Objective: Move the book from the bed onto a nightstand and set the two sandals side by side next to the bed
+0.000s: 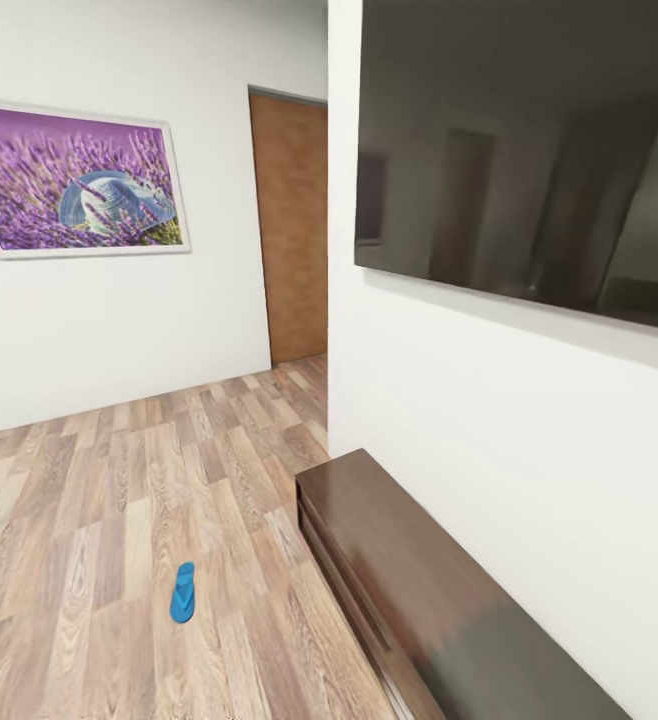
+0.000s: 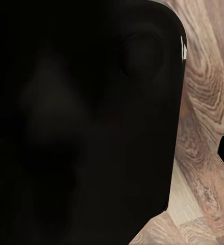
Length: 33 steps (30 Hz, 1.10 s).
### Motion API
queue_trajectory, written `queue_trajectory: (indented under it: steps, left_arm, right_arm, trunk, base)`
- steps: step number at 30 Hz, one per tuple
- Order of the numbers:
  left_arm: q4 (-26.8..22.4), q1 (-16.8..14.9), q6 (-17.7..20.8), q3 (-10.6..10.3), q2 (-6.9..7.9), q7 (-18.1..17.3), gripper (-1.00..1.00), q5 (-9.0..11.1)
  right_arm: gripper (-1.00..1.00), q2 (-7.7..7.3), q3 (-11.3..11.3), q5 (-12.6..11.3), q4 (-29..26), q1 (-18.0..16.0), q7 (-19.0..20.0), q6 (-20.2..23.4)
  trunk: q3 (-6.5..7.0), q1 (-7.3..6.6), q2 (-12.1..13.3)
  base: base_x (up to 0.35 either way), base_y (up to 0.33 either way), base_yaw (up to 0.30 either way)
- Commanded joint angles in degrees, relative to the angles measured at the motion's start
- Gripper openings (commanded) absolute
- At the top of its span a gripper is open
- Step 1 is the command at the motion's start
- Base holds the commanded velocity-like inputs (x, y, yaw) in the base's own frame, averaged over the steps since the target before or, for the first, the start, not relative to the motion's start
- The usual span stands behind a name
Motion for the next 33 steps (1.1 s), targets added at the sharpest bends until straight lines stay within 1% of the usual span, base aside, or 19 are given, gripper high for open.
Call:
queue_trajectory:
  steps: [1,26,33]
  left_arm:
    - [-0.01,-0.01,-0.12,0.00,0.01,-0.07,1.00,-0.02]
    - [-0.03,-0.01,-0.14,0.00,0.01,-0.07,1.00,-0.02]
    - [-0.03,-0.01,-0.17,0.00,0.01,-0.07,1.00,-0.02]
  right_arm:
    - [1.00,0.00,0.04,0.05,0.01,-0.01,-0.04,-0.16]
    - [1.00,0.09,0.12,0.04,0.02,-0.01,-0.04,-0.16]
    - [1.00,0.38,0.13,0.05,0.02,-0.01,-0.04,-0.16]
  trunk:
    - [-0.05,0.00,-0.02]
    - [-0.05,0.00,-0.02]
    - [-0.05,0.00,-0.02]
  base:
    - [0.000,0.000,0.284]
    - [0.000,0.000,0.284]
    - [0.000,0.000,0.285]
